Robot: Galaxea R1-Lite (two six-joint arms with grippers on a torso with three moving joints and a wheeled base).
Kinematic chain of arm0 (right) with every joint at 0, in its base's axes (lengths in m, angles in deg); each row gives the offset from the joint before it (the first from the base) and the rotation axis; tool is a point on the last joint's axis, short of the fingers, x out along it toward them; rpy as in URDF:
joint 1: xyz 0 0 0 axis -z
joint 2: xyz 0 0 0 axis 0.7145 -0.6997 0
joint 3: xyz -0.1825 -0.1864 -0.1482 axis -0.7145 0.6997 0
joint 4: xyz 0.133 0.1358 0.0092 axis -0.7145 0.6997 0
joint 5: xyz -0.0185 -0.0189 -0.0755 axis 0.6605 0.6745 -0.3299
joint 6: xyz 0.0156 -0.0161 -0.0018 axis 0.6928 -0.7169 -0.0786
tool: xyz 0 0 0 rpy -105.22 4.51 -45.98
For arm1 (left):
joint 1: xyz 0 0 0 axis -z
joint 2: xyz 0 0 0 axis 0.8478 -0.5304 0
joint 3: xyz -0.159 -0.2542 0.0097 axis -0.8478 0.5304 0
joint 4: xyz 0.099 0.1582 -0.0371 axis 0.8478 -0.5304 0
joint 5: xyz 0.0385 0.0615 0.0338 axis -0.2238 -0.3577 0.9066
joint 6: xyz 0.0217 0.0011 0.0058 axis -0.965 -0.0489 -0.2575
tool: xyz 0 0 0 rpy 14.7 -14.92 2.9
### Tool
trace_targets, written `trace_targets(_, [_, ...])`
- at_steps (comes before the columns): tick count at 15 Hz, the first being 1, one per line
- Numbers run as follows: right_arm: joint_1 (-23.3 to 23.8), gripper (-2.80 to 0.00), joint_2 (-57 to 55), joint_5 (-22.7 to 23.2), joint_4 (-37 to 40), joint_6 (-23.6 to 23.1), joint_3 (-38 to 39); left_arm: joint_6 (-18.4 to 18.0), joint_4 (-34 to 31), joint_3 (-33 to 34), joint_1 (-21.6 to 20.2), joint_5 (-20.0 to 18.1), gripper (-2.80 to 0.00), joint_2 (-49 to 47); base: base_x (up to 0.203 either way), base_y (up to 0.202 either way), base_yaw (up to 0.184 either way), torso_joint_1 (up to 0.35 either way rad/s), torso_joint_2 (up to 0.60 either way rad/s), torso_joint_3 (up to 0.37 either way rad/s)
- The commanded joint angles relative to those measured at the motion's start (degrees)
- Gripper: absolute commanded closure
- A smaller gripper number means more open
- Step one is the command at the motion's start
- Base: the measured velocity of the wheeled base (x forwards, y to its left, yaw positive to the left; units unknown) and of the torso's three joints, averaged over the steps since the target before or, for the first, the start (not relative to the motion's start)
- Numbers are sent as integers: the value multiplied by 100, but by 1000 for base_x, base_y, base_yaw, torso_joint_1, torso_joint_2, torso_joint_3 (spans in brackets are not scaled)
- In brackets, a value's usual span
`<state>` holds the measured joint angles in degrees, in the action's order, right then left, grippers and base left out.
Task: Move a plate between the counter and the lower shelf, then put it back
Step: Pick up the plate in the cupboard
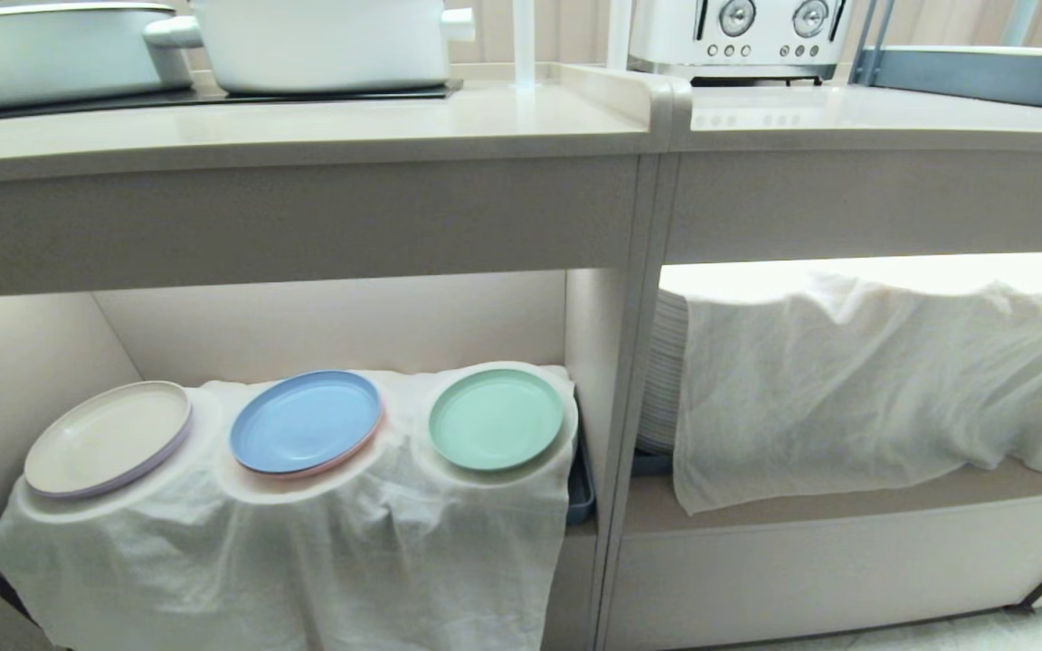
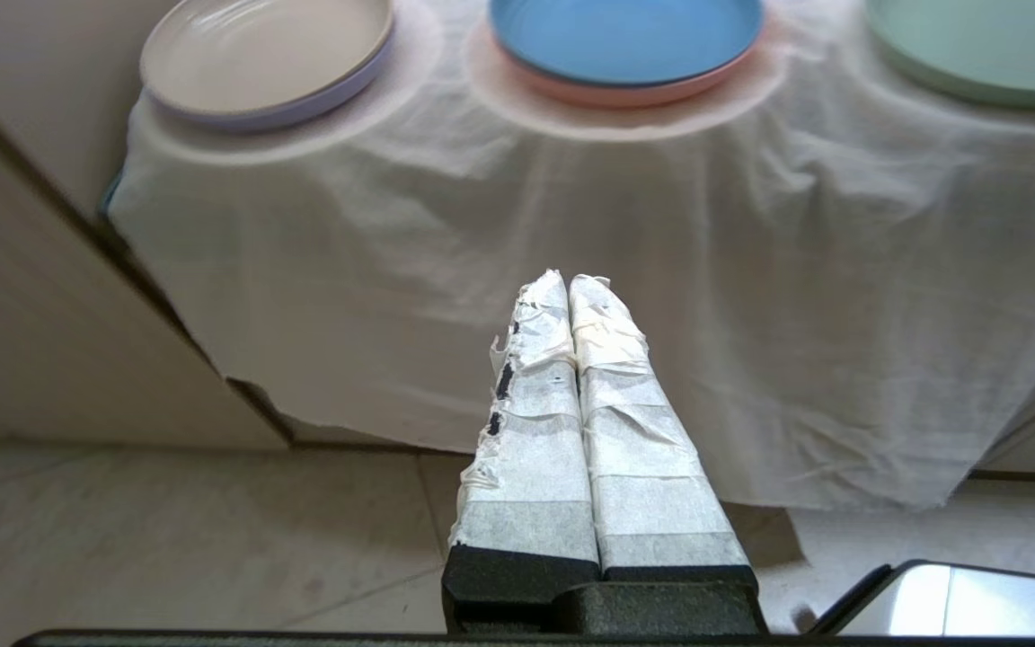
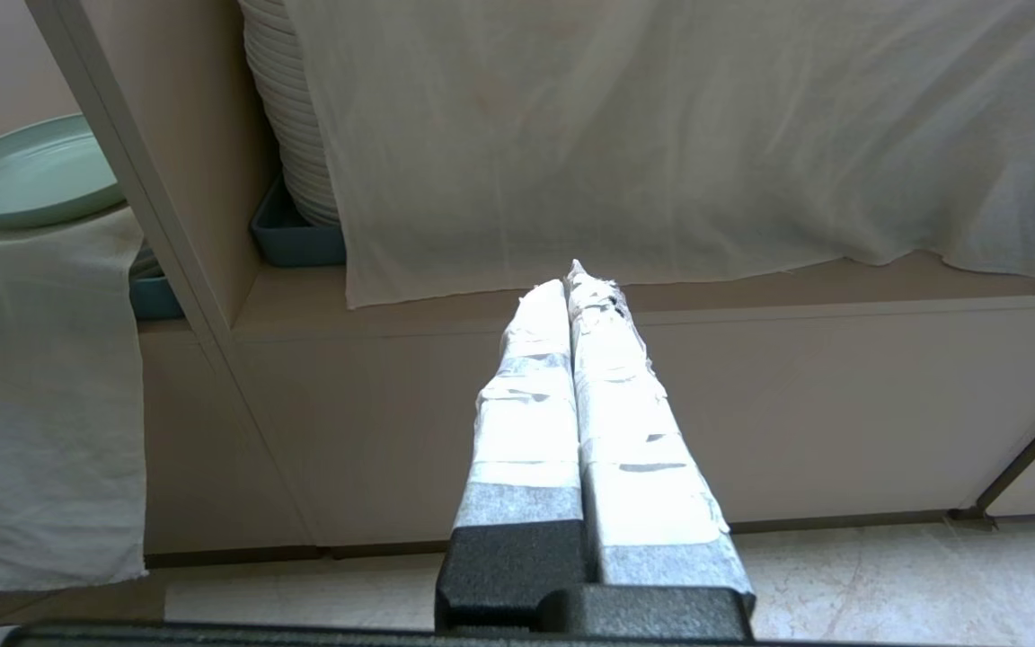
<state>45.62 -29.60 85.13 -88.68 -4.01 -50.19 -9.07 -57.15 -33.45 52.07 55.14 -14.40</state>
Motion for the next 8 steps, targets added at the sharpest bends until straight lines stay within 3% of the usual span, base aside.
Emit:
trace_targets(1, [-2, 0, 0, 1, 0, -1, 0, 14, 149, 40, 253, 32, 0, -193, 0, 0, 0, 0, 0, 0])
trace_targets(8, [-2, 0, 0, 8, 0, -1, 0, 178, -253, 68, 566, -294, 0, 1248, 0, 0, 0, 0, 0, 0])
